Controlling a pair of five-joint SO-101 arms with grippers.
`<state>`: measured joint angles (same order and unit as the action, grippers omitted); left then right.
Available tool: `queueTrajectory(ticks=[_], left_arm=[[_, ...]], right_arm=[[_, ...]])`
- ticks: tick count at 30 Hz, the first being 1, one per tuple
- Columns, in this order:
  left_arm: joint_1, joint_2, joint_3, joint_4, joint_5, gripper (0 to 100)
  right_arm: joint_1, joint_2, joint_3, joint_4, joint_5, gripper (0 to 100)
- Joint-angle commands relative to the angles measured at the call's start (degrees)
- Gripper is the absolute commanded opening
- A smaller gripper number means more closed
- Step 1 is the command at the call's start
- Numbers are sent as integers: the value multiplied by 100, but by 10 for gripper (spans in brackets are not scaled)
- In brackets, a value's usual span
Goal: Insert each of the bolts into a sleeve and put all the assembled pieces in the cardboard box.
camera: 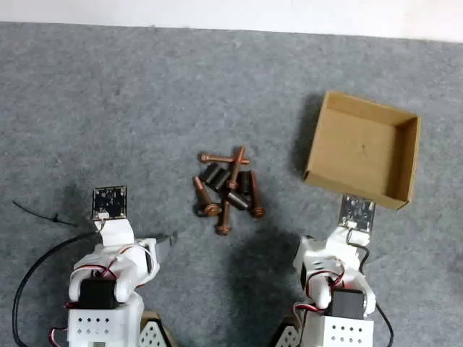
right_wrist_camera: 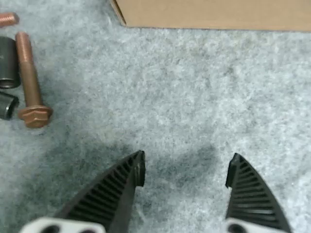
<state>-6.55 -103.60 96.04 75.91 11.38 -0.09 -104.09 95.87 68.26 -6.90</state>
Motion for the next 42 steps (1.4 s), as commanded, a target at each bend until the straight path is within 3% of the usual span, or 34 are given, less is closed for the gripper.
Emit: queueTrajectory(ticks=[1,33,37,42], left_arm=[[66,-40,110,26,-18,269],[66,-40,110,26,-18,269],[66,-40,110,26,-18,269],[127,-48,110,0,-35,270]], right_arm=[[-13,-57,796,13,-35,252],[-13,-57,796,13,-53,252],[-215,-57,796,13,-62,252],[-971,-57,796,-13,-70,252]])
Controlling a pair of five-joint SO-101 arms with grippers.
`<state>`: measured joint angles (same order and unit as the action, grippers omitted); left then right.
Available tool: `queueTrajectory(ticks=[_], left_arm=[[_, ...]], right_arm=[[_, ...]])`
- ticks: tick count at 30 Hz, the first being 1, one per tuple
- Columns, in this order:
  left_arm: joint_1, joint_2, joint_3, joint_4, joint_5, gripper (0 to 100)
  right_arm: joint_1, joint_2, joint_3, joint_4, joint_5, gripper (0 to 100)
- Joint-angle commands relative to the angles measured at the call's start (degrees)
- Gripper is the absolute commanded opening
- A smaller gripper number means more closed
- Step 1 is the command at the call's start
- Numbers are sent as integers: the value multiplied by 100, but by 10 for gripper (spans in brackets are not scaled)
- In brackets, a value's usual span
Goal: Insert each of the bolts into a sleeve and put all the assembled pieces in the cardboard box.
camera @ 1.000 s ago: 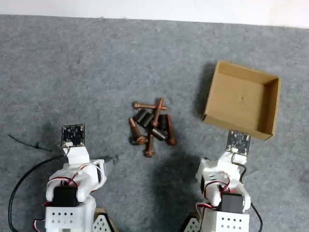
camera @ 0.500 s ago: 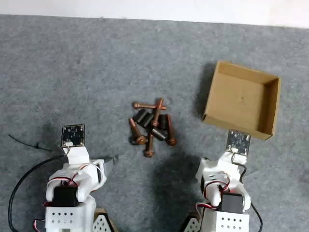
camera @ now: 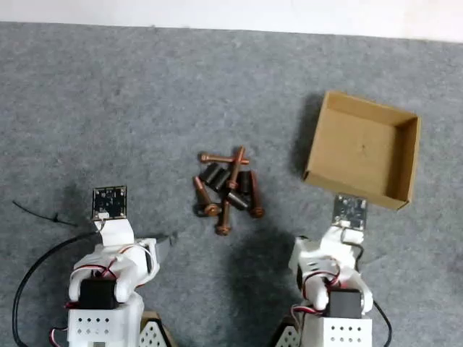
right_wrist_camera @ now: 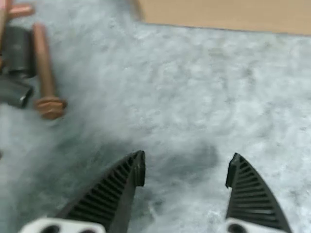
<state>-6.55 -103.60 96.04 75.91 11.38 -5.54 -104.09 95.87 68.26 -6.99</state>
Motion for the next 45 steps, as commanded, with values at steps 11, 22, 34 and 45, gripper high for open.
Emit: queueTrajectory(ticks=[11,22,34,45], left_arm=[[-963,-31,-2475,-2180,-35,267],[488,1833,-4048,-2022,-2374,266],[233,5789,-4215,-3024,18,266],[154,5842,-2642,-4554,-369,266]], right_arm=[[-1657,-57,796,13,-62,252],[-1490,-48,778,13,-62,252],[927,-57,778,-743,1653,252],[31,-4,-681,-145,2541,252]])
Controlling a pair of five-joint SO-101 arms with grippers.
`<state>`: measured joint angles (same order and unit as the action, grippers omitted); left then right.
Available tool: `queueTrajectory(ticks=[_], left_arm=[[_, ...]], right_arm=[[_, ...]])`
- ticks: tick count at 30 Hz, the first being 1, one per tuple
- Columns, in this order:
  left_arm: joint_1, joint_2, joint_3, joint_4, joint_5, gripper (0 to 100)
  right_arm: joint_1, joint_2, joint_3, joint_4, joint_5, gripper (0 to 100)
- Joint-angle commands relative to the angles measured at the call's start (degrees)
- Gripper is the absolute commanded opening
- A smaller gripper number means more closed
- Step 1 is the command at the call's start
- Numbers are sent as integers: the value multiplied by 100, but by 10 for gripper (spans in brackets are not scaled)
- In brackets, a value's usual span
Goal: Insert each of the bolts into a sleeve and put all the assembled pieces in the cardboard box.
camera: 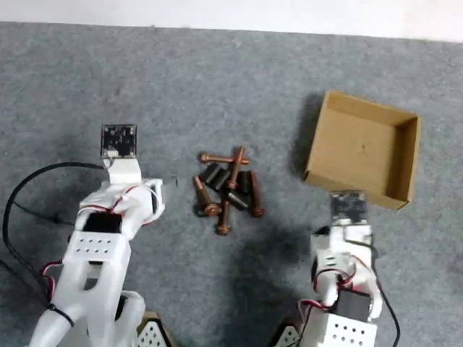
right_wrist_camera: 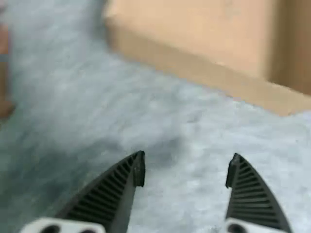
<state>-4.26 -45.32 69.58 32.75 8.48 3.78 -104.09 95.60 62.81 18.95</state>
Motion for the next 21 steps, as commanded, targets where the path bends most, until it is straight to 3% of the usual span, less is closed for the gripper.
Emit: queueTrajectory(ticks=[1,7,15,21], left_arm=[[-75,13,4,-246,-88,266],[-75,13,13,-255,-114,266],[-75,22,110,-615,-114,266],[-75,22,101,-633,-105,266]], right_arm=[[-1253,13,-954,374,-105,252],[-3134,1833,-2009,-215,-149,252],[-3591,6800,-4426,-1455,-677,252],[-4242,8532,-5455,-2114,-721,252]])
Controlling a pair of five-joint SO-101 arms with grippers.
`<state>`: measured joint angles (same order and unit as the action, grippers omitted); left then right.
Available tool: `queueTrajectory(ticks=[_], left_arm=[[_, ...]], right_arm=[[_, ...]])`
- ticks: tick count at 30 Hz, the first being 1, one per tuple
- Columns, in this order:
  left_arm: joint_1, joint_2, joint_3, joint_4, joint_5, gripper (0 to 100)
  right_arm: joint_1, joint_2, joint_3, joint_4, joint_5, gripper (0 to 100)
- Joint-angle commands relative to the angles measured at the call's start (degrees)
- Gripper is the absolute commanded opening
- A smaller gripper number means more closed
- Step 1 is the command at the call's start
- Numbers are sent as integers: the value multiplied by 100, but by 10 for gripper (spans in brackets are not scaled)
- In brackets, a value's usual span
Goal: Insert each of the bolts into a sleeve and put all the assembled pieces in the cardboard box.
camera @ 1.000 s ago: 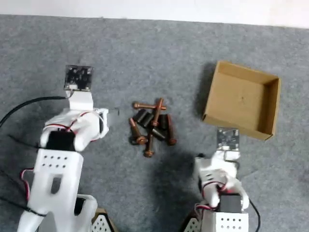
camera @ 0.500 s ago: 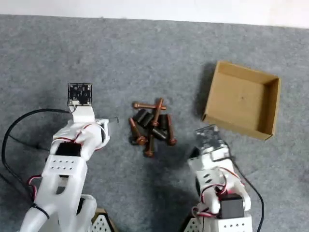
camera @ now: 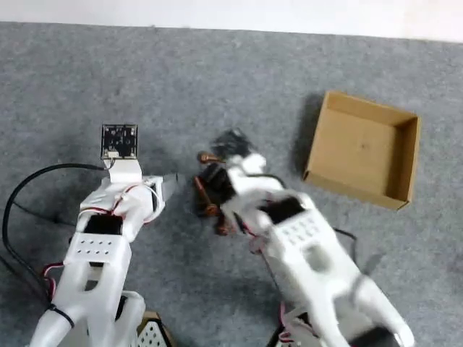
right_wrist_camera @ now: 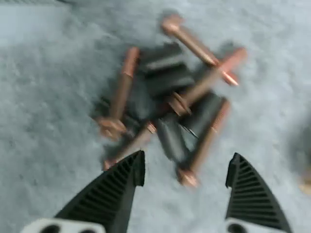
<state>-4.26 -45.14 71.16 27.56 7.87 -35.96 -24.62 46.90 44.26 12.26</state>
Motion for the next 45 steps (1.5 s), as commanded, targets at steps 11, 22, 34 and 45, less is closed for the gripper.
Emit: queueTrajectory(ticks=[11,22,34,45], left_arm=[[-75,-4,-57,-114,-44,266],[-75,-4,-40,-88,-53,266],[-92,-4,-40,-88,-53,266],[-92,-4,-40,-88,-53,266]], right_arm=[[-321,1182,-154,-963,-44,252],[-286,2088,13,-1358,-18,252],[-48,2167,13,-1332,-26,6],[558,-831,1332,-1692,-431,5]])
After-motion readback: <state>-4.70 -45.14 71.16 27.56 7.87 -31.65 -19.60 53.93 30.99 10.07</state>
